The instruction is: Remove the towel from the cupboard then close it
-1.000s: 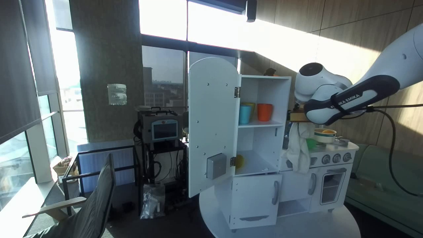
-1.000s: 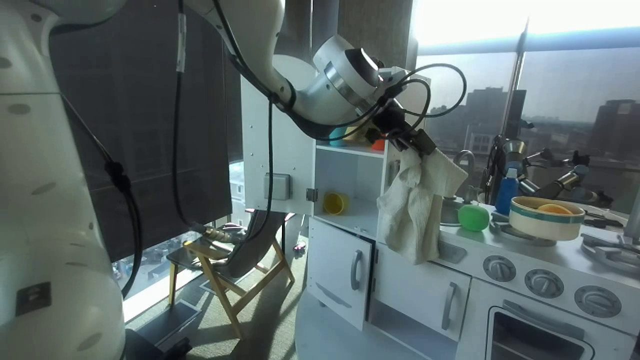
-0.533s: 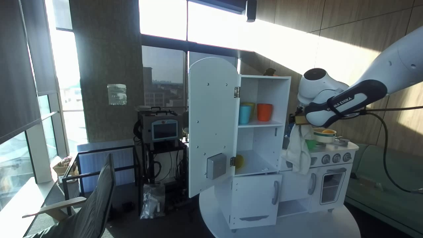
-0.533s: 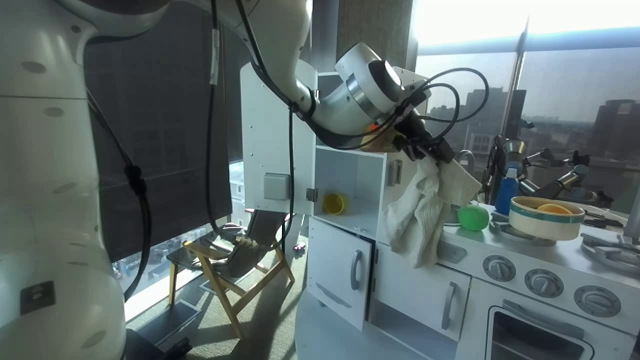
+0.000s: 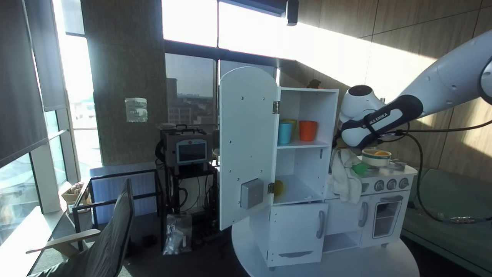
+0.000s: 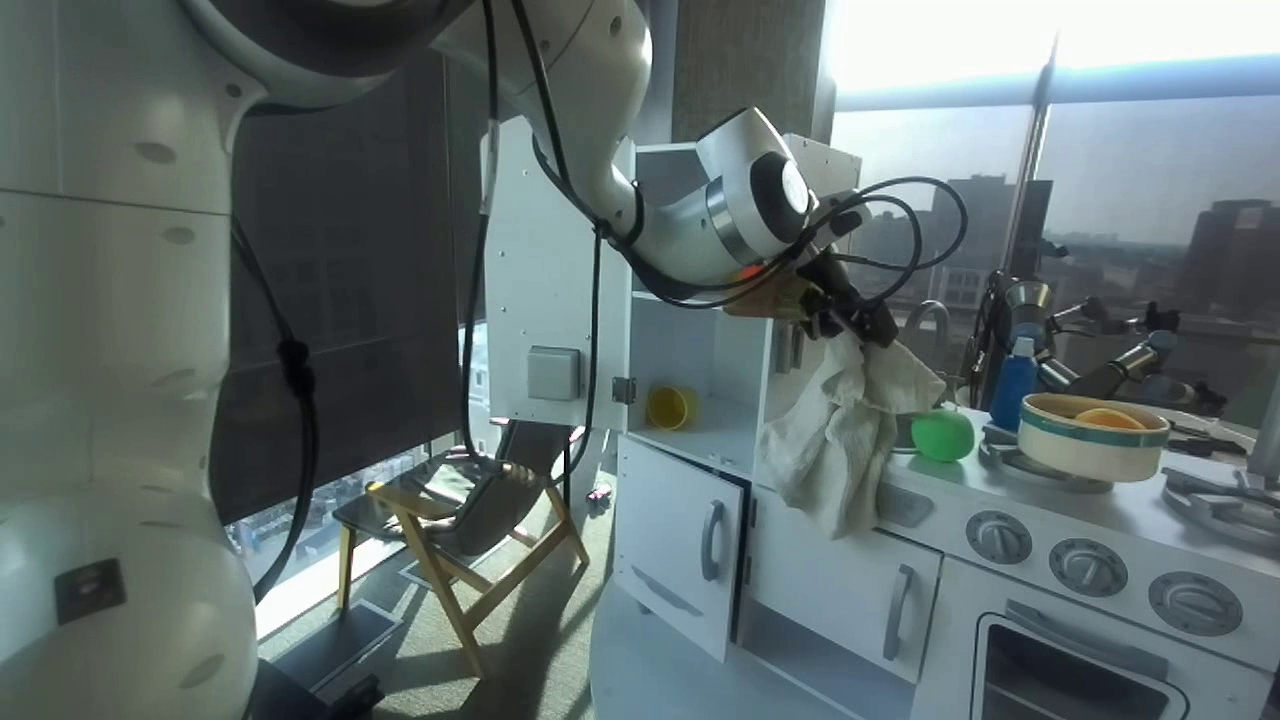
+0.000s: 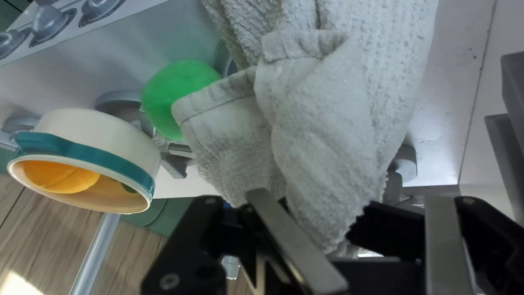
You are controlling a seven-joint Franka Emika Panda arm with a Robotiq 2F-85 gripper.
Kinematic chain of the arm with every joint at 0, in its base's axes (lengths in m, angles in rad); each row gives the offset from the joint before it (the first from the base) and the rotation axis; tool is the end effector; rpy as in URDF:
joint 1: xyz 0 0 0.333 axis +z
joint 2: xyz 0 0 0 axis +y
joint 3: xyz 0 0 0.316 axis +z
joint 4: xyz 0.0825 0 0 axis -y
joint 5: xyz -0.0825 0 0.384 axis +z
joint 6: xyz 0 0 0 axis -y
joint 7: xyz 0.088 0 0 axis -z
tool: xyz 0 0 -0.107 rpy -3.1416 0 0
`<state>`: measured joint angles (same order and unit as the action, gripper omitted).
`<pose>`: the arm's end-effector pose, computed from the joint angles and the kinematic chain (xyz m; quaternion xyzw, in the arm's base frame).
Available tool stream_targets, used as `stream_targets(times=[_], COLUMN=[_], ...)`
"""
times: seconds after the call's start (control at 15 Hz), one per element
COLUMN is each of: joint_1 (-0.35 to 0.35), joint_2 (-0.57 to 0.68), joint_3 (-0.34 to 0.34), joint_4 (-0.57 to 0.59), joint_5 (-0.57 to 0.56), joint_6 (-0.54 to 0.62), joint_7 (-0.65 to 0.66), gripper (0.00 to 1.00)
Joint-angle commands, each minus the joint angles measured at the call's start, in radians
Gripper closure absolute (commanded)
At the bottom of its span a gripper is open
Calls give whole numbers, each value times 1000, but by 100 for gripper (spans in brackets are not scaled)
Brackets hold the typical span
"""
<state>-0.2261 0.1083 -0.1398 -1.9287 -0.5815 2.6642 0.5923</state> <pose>0.5932 -0.2070 0.5005 0.9012 -0.2382 0.3165 0.1761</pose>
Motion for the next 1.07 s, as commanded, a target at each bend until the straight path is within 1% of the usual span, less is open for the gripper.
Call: stream_targets(times=[0.0,0.07,0.13,0.2,0.33,0.67,0.73,0.87,1.0], joint_1=[29,34,37,42,52,77,83,86,70], joint_2=[42,52,57,58,47,-39,-65,-126,-188], joint_3=[-39,-46,-49,-53,-61,-79,-82,-80,-70], joint_4=[77,88,85,82,60,-30,-50,-97,-145], joint_5=[60,69,88,104,117,118,94,56,-1], joint_6=[5,-4,-1,0,-15,-55,-74,-122,-174], joint_7=[-68,-77,-88,-95,-106,-49,-22,37,94], gripper=[91,66,66,60,46,7,1,0,0])
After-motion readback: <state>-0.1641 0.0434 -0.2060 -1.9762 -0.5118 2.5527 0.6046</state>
